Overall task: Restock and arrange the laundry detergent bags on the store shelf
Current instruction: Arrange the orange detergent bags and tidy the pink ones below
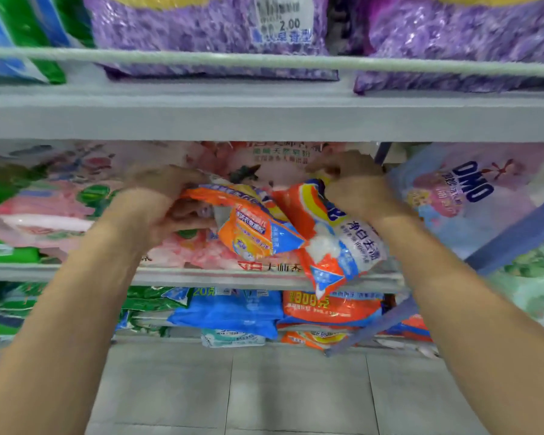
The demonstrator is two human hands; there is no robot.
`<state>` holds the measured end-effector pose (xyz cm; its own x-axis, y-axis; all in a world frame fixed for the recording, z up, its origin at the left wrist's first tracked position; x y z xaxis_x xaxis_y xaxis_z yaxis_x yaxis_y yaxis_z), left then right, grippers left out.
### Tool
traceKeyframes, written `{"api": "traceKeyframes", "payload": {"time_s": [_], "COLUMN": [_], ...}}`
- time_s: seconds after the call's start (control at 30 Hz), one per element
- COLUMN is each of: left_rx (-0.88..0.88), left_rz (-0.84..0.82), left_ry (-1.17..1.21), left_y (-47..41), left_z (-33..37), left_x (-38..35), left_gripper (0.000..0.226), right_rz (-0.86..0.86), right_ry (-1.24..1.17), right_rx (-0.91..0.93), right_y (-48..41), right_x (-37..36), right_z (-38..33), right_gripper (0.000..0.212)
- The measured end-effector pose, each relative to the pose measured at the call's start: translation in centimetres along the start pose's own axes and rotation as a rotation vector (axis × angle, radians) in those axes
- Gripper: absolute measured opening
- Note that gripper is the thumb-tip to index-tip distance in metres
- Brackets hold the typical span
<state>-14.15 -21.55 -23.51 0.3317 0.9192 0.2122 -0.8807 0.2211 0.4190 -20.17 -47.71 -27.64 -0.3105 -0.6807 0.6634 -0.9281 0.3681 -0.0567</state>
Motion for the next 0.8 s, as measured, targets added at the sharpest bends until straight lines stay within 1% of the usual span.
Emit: {"api": "traceKeyframes", "payload": {"time_s": [0.07, 0.13, 0.2, 0.27, 0.3, 0.37, 0.4, 0.43, 0.47, 0.5, 0.53, 0.6, 0.63, 0.7, 0.77, 0.8], "left_rx": [-0.029, -0.058, -0.084, -0.180, -0.244, -0.300, -0.302, -0.306, -0.325, -0.343, -0.355, -0.383, -0.393, -0.382, -0.337, -0.313], "left_rz": [0.152, 0.305, 0.413, 0.461, 0.453, 0.419, 0.399, 0.372, 0.332, 0.281, 0.228, 0.180, 0.201, 0.318, 0.427, 0.473], "left_ry": [0.031, 0.096, 0.194, 0.395, 0.515, 0.662, 0.668, 0.631, 0.566, 0.485, 0.392, 0.146, 0.010, -0.186, -0.280, -0.274], "left_y": [0.2, 0.8, 2.3, 4.0, 4.9, 6.3, 6.8, 7.3, 7.9, 8.6, 9.1, 9.2, 8.6, 7.5, 7.1, 7.3], "left_z": [-0.5, -1.5, -2.8, -4.3, -4.9, -6.5, -7.4, -8.3, -9.2, -10.0, -10.7, -11.8, -12.1, -12.3, -12.2, -12.0], "left_x": [-0.5, -0.7, -1.4, -2.8, -3.6, -5.4, -6.3, -7.2, -8.0, -8.9, -9.7, -11.0, -11.5, -12.3, -12.8, -13.0], "left_gripper": [0.004, 0.018, 0.031, 0.054, 0.066, 0.089, 0.098, 0.106, 0.114, 0.123, 0.131, 0.138, 0.135, 0.129, 0.129, 0.124], "right_rz": [0.106, 0.171, 0.233, 0.335, 0.386, 0.468, 0.511, 0.536, 0.525, 0.478, 0.423, 0.365, 0.379, 0.435, 0.469, 0.481], "right_ry": [-0.019, 0.015, 0.007, -0.063, -0.078, -0.095, -0.130, -0.195, -0.311, -0.478, -0.632, -0.799, -0.849, -0.939, -0.957, -0.960], "right_rx": [0.037, -0.007, -0.024, 0.024, 0.019, -0.106, -0.180, -0.252, -0.334, -0.432, -0.522, -0.653, -0.707, -0.767, -0.755, -0.750], "right_y": [0.6, 1.6, 3.5, 6.7, 8.6, 12.6, 14.5, 16.0, 17.0, 17.2, 17.0, 15.8, 15.0, 13.8, 13.4, 13.3], "right_x": [-0.6, -0.9, -1.1, -1.2, -1.2, -1.4, -1.7, -2.0, -2.3, -2.8, -3.2, -3.3, -3.2, -3.5, -3.8, -3.9], "right_z": [2.2, 3.6, 3.9, 3.6, 3.4, 3.0, 2.5, 2.2, 1.8, 1.6, 1.6, 1.6, 1.7, 2.0, 2.2, 2.4], "right_gripper": [0.053, 0.051, 0.052, 0.051, 0.050, 0.054, 0.053, 0.046, 0.034, 0.024, 0.021, 0.025, 0.031, 0.041, 0.050, 0.051]}}
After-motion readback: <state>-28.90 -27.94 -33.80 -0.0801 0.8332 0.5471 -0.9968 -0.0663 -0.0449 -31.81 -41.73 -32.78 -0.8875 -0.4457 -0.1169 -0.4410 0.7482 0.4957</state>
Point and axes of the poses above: each hand's wrist, its own y-axis away from the middle knuckle, its own x-axis out of the back of the hand, z = x × y, the point moved 2 cm from there along -y, towards the middle knuckle, and after that the axes turned 12 degrees about -y, right-handed, at the moved point
